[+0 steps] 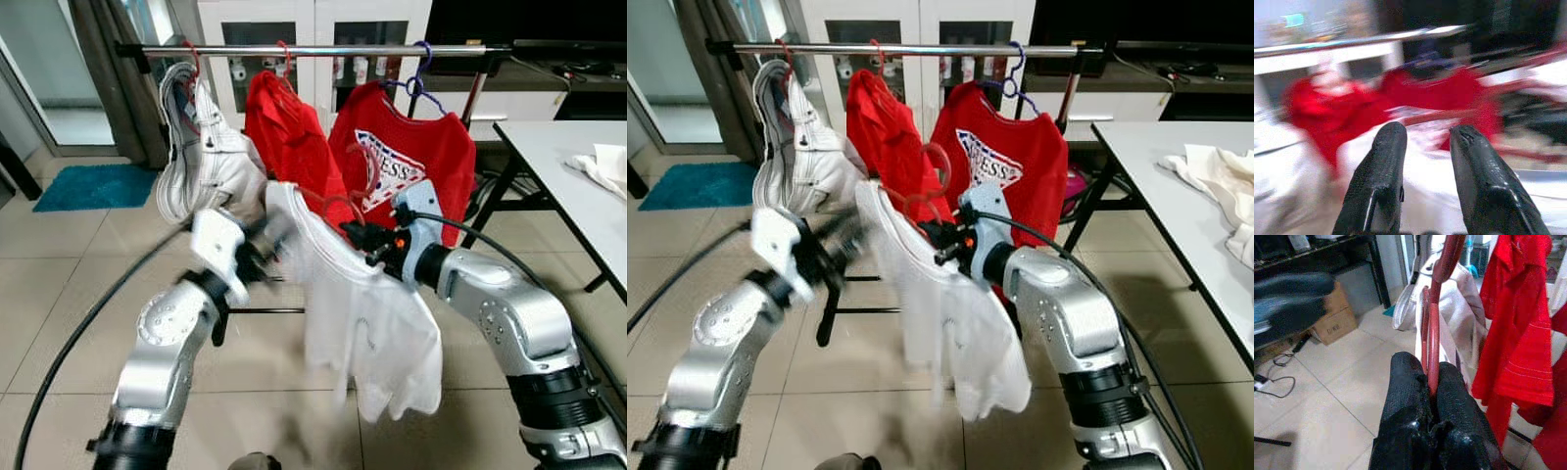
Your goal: Hang hanger
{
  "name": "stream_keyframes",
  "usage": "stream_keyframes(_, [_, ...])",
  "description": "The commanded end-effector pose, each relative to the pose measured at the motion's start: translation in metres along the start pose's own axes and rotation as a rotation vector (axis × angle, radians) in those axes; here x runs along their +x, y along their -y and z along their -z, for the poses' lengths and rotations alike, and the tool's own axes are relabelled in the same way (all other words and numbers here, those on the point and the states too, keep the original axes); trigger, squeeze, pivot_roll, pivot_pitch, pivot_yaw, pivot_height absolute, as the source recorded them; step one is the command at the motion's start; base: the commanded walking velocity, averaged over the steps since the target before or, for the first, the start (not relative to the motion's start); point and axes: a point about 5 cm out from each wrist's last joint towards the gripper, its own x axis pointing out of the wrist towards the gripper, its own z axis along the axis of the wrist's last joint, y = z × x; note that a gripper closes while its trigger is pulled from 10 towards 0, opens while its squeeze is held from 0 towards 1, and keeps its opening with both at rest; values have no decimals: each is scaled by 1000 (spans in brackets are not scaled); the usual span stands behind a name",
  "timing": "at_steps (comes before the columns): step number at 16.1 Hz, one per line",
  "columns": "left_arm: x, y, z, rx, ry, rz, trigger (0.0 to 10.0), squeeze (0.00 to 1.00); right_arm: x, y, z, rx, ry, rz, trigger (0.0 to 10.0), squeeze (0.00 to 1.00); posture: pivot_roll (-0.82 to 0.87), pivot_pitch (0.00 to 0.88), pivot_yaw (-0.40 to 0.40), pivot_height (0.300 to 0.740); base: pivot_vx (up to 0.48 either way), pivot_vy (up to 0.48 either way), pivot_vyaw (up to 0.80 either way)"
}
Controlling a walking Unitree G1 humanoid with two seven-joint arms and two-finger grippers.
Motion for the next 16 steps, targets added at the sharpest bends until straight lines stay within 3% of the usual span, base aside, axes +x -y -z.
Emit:
stream_keyframes(1, [1,-9,3,24,-25,-89,10000,0,-1,-4,-12,-15,66,-33,10000,0,-90,0,63,740,0,0,0])
stream_keyframes(4, [14,-17,8,45,-76,-200,10000,0,-1,-14,-13,-6,68,-121,10000,0,-90,0,64,740,0,0,0])
stream_keyframes(7, [27,-14,14,47,-108,-218,10000,0,-3,-21,-15,-12,77,-180,10000,0,-103,0,71,740,0,0,0])
stream_keyframes(12, [33,-9,20,26,-129,-180,10000,0,-6,-25,-18,-18,92,-218,10000,0,-111,0,76,740,0,0,0])
stream_keyframes(13, [34,-9,21,29,-128,-181,3412,0,-6,-26,-18,-18,93,-223,10000,0,-112,0,77,740,0,0,0])
stream_keyframes(14, [34,-9,21,30,-127,-181,3412,0,-7,-26,-18,-19,93,-225,10000,0,-112,0,77,740,0,0,0])
stream_keyframes(15, [35,-8,21,30,-126,-177,0,0,-7,-27,-18,-18,94,-227,10000,0,-112,0,77,740,0,0,0])
stream_keyframes(16, [35,-8,21,30,-126,-169,0,0,-7,-27,-18,-18,95,-229,10000,0,-112,0,77,740,0,0,0])
